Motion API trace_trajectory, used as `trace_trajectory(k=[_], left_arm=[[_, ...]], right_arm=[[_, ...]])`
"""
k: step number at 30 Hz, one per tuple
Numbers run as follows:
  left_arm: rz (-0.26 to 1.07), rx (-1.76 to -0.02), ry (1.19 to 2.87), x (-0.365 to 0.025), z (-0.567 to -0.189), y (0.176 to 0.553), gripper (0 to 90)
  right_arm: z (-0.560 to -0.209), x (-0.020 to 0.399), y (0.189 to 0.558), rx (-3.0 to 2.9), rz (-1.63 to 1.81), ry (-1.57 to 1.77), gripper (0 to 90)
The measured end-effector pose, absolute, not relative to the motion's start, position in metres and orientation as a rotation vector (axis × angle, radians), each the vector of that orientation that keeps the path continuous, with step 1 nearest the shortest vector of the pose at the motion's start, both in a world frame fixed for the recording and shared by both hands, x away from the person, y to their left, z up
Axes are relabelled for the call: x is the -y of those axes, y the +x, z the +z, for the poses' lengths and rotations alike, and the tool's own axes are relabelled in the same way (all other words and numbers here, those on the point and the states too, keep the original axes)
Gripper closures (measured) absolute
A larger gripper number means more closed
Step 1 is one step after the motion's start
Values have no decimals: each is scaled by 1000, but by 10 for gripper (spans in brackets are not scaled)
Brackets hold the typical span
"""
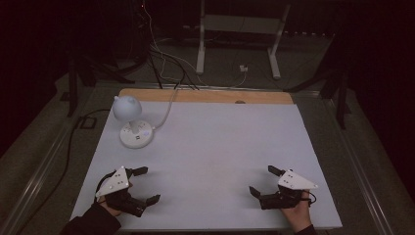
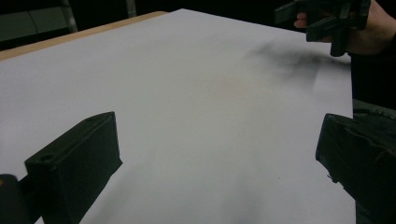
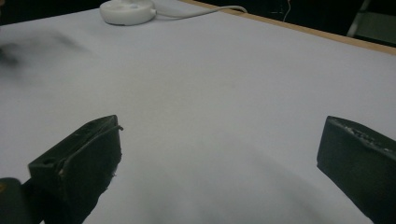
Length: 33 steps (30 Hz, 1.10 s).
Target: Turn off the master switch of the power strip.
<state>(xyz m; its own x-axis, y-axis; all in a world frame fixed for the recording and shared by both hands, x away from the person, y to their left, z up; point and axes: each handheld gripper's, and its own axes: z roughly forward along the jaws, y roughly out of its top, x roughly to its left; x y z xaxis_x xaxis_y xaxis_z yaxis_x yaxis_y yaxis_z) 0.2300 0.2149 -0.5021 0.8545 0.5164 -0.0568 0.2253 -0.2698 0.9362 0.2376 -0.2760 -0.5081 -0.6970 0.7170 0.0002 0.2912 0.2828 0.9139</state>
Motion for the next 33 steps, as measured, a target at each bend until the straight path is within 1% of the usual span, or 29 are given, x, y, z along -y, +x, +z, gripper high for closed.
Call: trace_trajectory(k=[3,12,33], left_arm=[[324,-554,1862,-214,-502,230,4],[289,-542,1883,-212,-504,231,4],[277,-494,1928,-204,-500,226,4]], right_arm=[[-509,276,238,-2160,1393,913,0],[-507,272,236,-2175,1403,868,0],[-502,273,231,-2131,1431,868,0]])
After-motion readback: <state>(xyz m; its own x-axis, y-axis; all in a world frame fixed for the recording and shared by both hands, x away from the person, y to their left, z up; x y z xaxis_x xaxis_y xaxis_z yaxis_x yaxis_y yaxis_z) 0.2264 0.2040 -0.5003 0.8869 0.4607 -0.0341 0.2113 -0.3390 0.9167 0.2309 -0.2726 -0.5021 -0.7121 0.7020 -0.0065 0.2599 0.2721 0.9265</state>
